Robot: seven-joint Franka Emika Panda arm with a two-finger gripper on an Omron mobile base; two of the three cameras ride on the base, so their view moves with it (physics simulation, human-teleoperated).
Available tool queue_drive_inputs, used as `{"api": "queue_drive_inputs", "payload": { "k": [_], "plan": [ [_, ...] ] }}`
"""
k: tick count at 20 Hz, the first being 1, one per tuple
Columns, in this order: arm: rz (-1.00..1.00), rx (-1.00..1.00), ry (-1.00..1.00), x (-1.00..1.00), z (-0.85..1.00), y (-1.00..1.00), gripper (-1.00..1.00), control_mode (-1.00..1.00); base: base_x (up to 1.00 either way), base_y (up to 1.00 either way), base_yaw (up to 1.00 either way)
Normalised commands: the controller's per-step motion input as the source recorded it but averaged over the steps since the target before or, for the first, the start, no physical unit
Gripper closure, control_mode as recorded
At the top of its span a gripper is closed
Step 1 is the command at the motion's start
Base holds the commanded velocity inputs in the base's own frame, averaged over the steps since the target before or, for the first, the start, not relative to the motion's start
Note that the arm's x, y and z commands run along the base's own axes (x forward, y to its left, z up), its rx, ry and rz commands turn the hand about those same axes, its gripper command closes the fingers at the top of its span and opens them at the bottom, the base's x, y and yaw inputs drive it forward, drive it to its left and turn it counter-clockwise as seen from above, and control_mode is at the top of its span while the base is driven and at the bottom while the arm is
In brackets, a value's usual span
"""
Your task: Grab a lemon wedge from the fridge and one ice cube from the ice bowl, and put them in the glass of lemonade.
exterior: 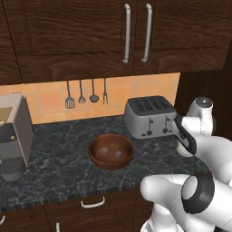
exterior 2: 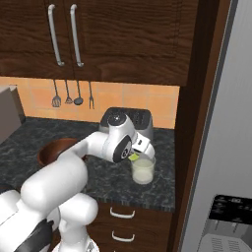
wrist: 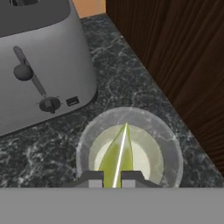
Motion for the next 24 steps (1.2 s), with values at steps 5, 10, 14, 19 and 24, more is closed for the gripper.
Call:
{"api": "queue_drive_inputs", "payload": {
  "k": [5,10,14,19,24],
  "plan": [
    [0.00,0.00,0.02,0.30,-0.02,-0.03,1.00,-1.00,0.00,0.00,0.00],
    [0.00,0.00,0.00,0.20,-0.04,-0.08,1.00,-1.00,0.00,0.00,0.00],
    [0.00,0.00,0.00,0.01,-0.20,-0.09,1.00,-1.00,0.00,0.00,0.00],
    [0.00,-0.01,0.00,0.00,-0.33,-0.03,1.00,-1.00,0.00,0.00,0.00],
    [0.00,0.00,0.00,0.00,-0.16,-0.03,1.00,-1.00,0.00,0.00,0.00]
  ]
}}
